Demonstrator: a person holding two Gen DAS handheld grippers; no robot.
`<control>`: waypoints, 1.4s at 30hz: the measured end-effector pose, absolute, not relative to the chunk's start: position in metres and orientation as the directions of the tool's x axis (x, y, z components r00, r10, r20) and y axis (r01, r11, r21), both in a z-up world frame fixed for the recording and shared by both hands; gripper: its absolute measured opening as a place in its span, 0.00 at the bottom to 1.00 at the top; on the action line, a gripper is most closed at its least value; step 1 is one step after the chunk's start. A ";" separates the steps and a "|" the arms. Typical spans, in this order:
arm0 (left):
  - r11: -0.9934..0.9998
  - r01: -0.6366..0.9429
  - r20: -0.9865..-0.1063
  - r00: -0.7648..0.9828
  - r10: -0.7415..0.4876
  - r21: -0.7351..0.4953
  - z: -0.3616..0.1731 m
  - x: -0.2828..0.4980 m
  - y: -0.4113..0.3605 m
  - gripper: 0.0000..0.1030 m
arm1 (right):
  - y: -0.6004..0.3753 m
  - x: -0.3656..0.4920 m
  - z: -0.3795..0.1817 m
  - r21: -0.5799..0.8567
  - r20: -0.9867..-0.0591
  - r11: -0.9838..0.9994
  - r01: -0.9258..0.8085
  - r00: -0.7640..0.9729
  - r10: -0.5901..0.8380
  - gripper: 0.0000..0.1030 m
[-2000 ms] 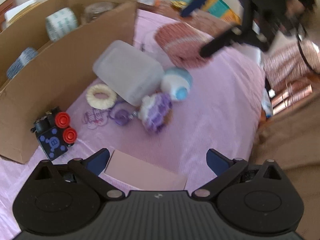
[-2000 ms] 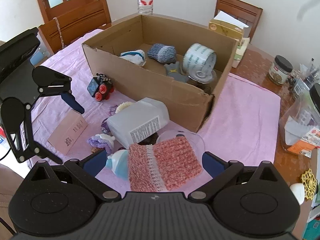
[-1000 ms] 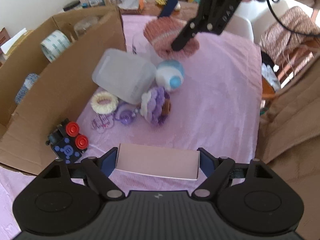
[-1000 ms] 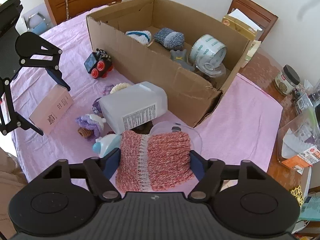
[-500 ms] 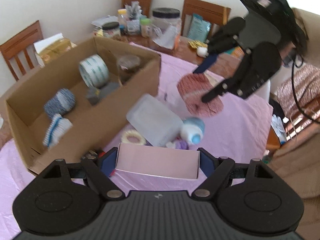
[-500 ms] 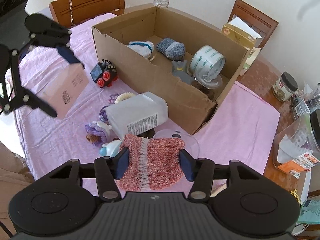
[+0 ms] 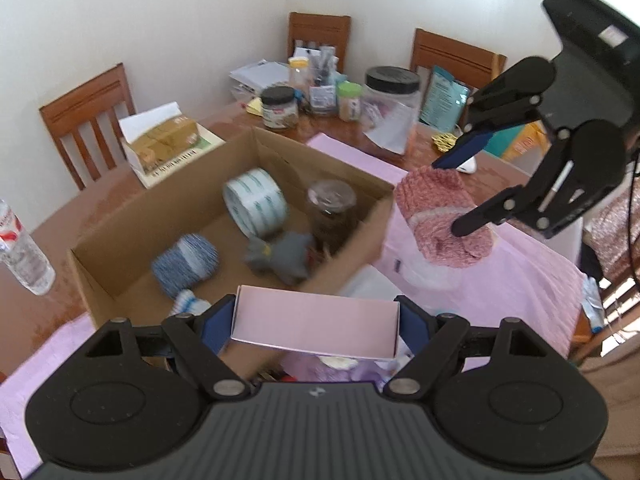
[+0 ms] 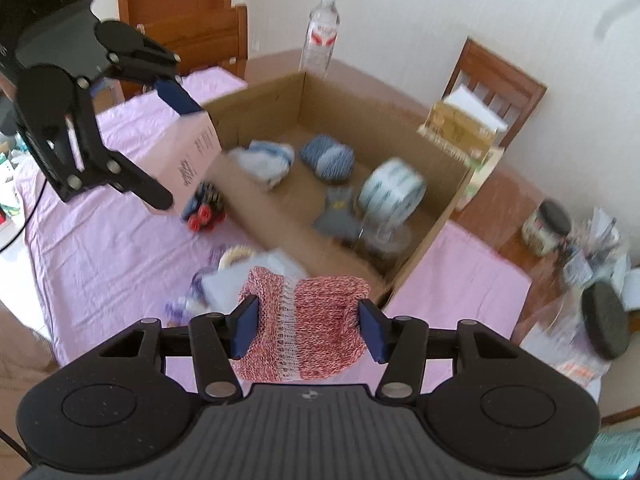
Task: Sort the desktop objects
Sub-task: 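Carry pink box and pink sock into the cardboard box and open both tools, then withdraw both tools from the cardboard box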
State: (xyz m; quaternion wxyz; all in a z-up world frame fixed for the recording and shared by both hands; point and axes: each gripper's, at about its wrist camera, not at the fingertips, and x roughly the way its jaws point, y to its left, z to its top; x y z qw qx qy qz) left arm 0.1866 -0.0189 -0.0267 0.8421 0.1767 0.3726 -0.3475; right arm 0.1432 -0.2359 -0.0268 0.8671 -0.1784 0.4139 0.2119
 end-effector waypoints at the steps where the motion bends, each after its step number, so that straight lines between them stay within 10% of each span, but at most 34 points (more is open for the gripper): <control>1: 0.703 0.710 -0.748 0.489 -0.448 0.043 -0.025 0.192 -0.019 0.80 | -0.234 0.147 -0.021 -0.141 -0.784 0.844 -0.517 0.579 0.224 0.57; 15: 0.771 0.630 -0.754 0.550 -0.360 0.091 -0.033 0.242 -0.009 0.83 | -0.199 0.219 0.003 -0.154 -0.734 0.833 -0.531 0.626 0.264 0.58; 21: 0.816 0.570 -0.725 0.603 -0.333 0.099 -0.034 0.250 0.004 0.96 | -0.197 0.225 0.004 -0.150 -0.692 0.860 -0.487 0.673 0.261 0.99; 42: 0.833 0.554 -0.839 0.459 -0.294 0.011 -0.097 0.142 0.012 0.99 | -0.221 0.172 -0.025 0.026 -0.706 0.915 -0.404 0.641 0.303 1.00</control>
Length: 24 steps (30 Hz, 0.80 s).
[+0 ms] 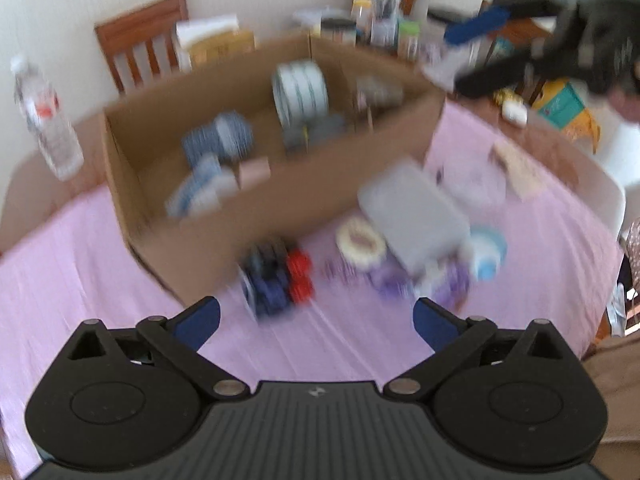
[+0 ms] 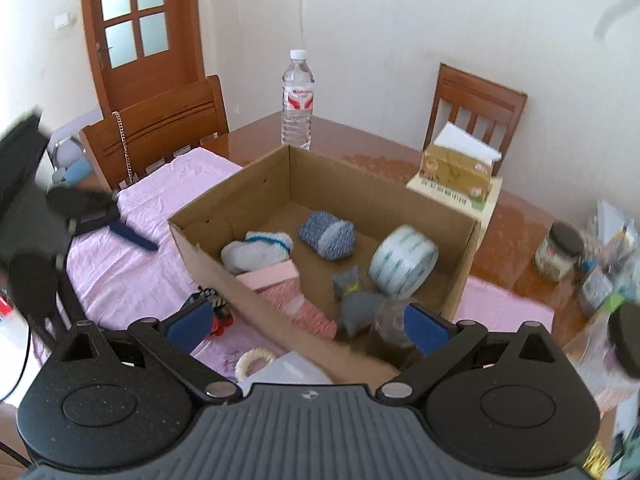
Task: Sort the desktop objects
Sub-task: 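Withdraw both tools from the cardboard box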
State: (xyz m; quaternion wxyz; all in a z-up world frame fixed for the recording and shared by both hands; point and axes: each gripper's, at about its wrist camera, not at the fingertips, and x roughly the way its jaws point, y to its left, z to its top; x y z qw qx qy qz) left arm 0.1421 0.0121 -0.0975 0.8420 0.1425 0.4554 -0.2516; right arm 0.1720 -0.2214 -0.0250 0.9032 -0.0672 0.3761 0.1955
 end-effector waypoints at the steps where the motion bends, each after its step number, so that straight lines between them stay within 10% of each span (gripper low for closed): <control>1: 0.843 0.538 -0.849 0.448 -0.281 0.004 -0.107 0.138 0.012 0.99 | -0.222 0.170 -0.028 0.034 -0.709 0.918 -0.395 0.637 0.301 1.00; 24: 0.939 0.344 -0.836 0.514 -0.192 -0.005 -0.159 0.106 0.015 1.00 | -0.240 0.118 -0.075 0.153 -0.783 0.953 -0.261 0.557 0.278 1.00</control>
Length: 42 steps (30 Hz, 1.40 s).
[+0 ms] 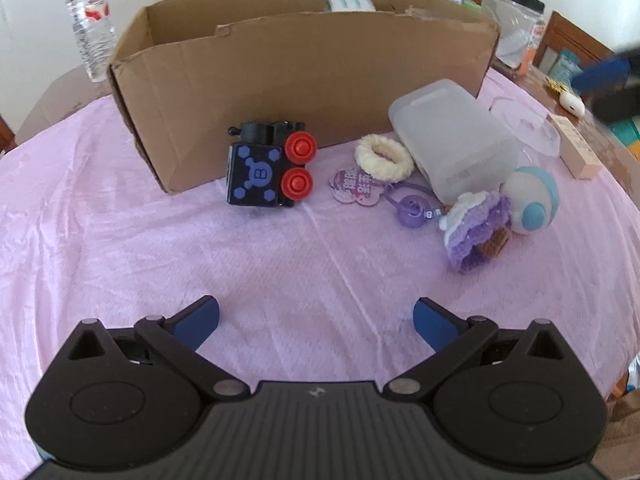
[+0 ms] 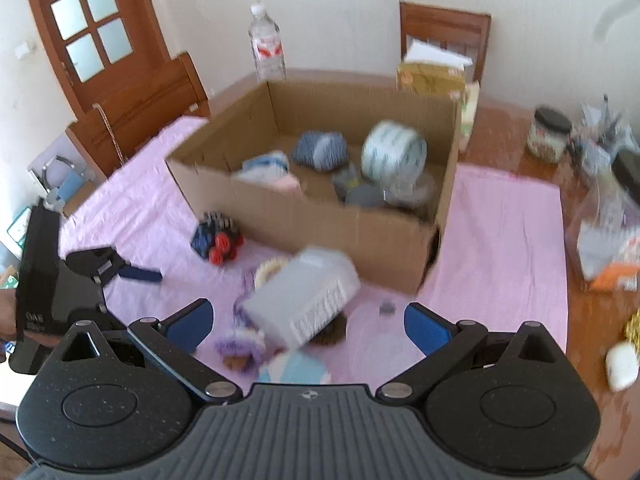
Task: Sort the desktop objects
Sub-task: 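Withdraw both tools from the cardboard box, then move left tool toward purple crochet toy while right tool approaches blue-white round toy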
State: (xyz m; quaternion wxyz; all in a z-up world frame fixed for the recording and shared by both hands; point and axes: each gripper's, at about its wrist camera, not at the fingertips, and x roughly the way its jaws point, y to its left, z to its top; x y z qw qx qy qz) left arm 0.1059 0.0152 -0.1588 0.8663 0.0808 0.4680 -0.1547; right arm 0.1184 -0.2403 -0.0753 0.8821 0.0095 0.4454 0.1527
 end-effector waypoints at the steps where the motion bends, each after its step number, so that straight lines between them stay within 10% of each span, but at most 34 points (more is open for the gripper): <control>1: 0.941 0.339 -0.835 0.516 -0.190 -0.004 -0.158 0.106 0.016 1.00 | -0.239 0.116 -0.082 0.153 -0.794 0.956 -0.251 0.545 0.270 1.00; 21: 0.921 0.373 -0.762 0.561 -0.323 -0.115 -0.131 0.115 -0.036 0.99 | -0.223 0.078 -0.159 0.013 -0.889 0.980 -0.200 0.447 0.103 1.00; 42: 0.978 0.197 -0.821 0.547 -0.163 -0.062 -0.154 0.122 -0.033 1.00 | -0.218 0.068 -0.167 -0.004 -0.880 0.987 -0.158 0.469 0.072 1.00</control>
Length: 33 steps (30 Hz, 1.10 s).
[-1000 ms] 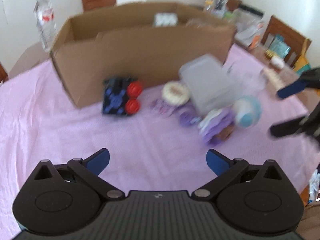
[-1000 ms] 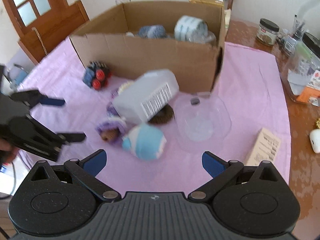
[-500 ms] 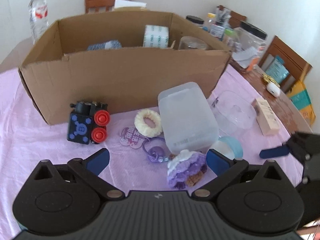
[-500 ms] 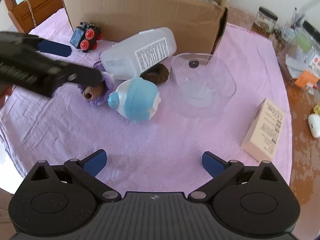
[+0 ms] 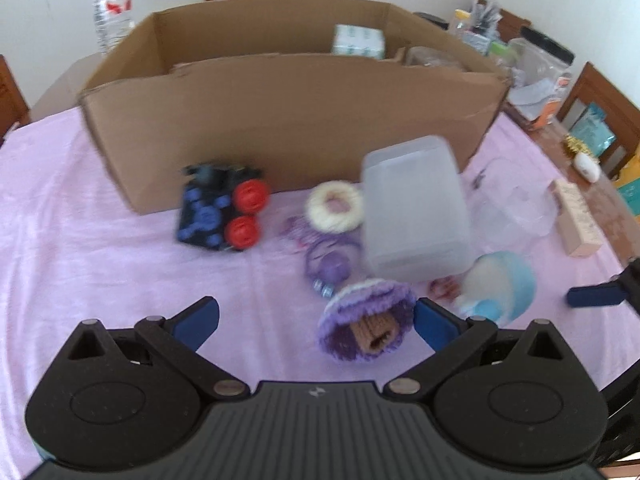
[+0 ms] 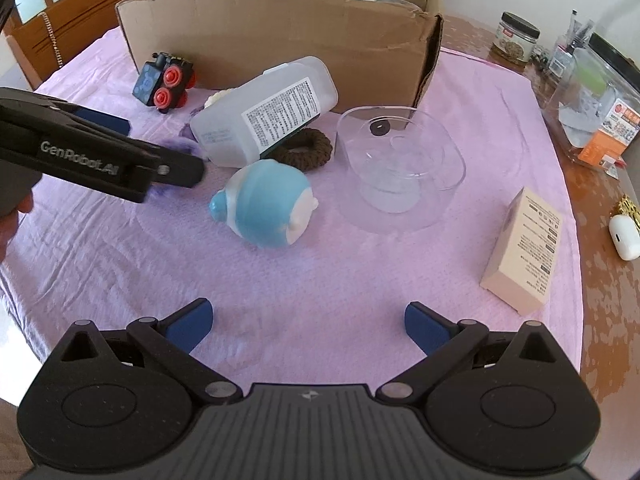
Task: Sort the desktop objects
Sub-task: 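Move left tool toward purple crochet toy while right tool approaches blue-white round toy, then grasp purple crochet toy with left tool while right tool grasps blue-white round toy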
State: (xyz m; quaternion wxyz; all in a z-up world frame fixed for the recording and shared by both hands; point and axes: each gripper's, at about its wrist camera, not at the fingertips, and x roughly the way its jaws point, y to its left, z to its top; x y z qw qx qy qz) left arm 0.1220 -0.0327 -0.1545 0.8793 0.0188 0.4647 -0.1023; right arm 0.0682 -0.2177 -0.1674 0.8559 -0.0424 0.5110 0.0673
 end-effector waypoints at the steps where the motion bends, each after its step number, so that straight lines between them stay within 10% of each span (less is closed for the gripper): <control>1: 0.982 0.185 -0.826 0.546 -0.140 -0.044 -0.156 0.121 -0.030 1.00 | -0.217 0.068 -0.167 -0.003 -0.883 0.987 -0.158 0.464 0.072 1.00; 14: 0.956 0.274 -0.768 0.588 -0.254 -0.106 -0.146 0.116 -0.043 0.95 | -0.196 0.077 -0.155 -0.055 -0.823 0.979 -0.195 0.564 0.066 0.92; 19: 0.950 0.289 -0.768 0.580 -0.274 -0.121 -0.146 0.118 -0.043 0.67 | -0.192 0.082 -0.156 -0.081 -0.811 0.975 -0.205 0.583 0.055 0.76; 27: 0.948 0.271 -0.769 0.566 -0.297 -0.167 -0.158 0.118 -0.040 0.65 | -0.188 0.087 -0.157 -0.060 -0.782 0.977 -0.204 0.618 0.081 0.69; 33: 0.940 0.285 -0.767 0.556 -0.321 -0.188 -0.156 0.118 -0.038 0.45 | -0.187 0.091 -0.156 -0.065 -0.782 0.978 -0.199 0.619 0.074 0.57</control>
